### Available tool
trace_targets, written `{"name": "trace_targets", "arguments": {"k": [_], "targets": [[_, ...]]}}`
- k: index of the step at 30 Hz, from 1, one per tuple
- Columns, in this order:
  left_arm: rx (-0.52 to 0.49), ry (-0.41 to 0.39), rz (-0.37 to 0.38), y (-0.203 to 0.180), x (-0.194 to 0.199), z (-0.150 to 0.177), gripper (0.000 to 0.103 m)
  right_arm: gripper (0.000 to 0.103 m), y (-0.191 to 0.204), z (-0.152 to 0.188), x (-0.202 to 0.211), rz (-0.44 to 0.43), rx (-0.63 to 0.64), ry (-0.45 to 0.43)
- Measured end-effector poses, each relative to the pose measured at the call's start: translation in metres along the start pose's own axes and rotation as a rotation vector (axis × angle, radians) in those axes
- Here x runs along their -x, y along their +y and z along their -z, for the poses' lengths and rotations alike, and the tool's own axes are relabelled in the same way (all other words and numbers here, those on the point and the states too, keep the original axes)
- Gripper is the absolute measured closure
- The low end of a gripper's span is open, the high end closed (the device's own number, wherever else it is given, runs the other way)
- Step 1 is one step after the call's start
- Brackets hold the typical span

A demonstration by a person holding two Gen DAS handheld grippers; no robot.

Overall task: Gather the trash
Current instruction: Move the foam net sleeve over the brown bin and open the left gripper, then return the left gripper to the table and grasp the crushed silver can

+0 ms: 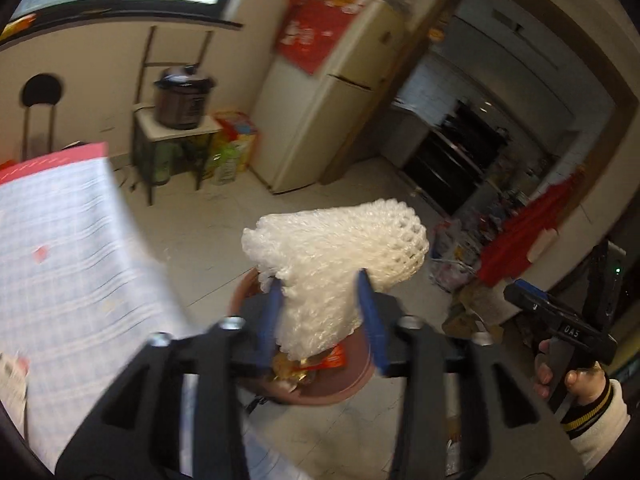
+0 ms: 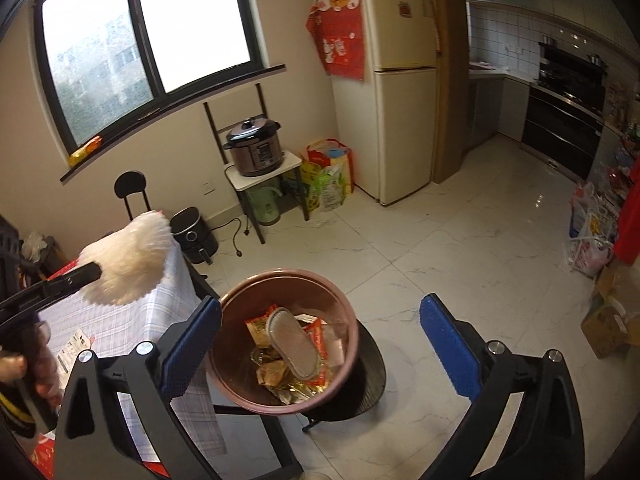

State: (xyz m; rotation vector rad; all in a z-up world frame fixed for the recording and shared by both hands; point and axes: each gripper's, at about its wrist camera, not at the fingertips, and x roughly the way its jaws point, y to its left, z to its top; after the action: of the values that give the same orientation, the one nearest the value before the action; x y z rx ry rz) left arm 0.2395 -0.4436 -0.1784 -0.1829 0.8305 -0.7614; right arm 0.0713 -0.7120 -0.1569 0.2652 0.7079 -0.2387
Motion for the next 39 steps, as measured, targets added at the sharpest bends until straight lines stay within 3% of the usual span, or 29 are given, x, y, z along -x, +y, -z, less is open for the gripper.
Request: {"name": "trace_targets", "arguments": {"k": [1,4,9,14,20,25,30,35,39], "targets": [[-0.011,-0.002,0.0,-0.006,-0.008,-0.003,0.035,0.005,-0.004,0.0,0.002,0.007,-0.01,0.001],[-0.028,0.003,-0.01,-0.012,-0.019,-0.009,0.024,0.005,-0.012,0.003,0.009,0.018,-0.033,-0.006],[0.003,-0.047,-0.041,0.003,0.008,-0.01,0.017,0.005,-0.01,0.007,0.016,0.013,-0.049,-0.015],[0.044,-0.111,-0.113,0.038,0.068,-0.008,0.017,0.005,0.013,0.005,0.013,-0.026,-0.037,-0.012],[0.121,-0.229,-0.261,0.097,0.175,0.008,0.015,0.005,0.074,0.0,0.009,-0.112,-0.001,-0.014],[0.201,-0.298,-0.415,0.155,0.276,0.05,0.015,0.005,0.143,0.004,0.006,-0.206,0.07,0.003],[0.307,-0.286,-0.54,0.209,0.352,0.111,0.016,0.005,0.218,0.014,0.0,-0.289,0.135,0.054],[0.45,-0.223,-0.585,0.264,0.386,0.179,0.017,0.005,0.293,0.032,-0.008,-0.349,0.21,0.117],[0.529,-0.143,-0.554,0.284,0.371,0.224,0.021,0.005,0.346,0.052,-0.014,-0.373,0.277,0.17]]}}
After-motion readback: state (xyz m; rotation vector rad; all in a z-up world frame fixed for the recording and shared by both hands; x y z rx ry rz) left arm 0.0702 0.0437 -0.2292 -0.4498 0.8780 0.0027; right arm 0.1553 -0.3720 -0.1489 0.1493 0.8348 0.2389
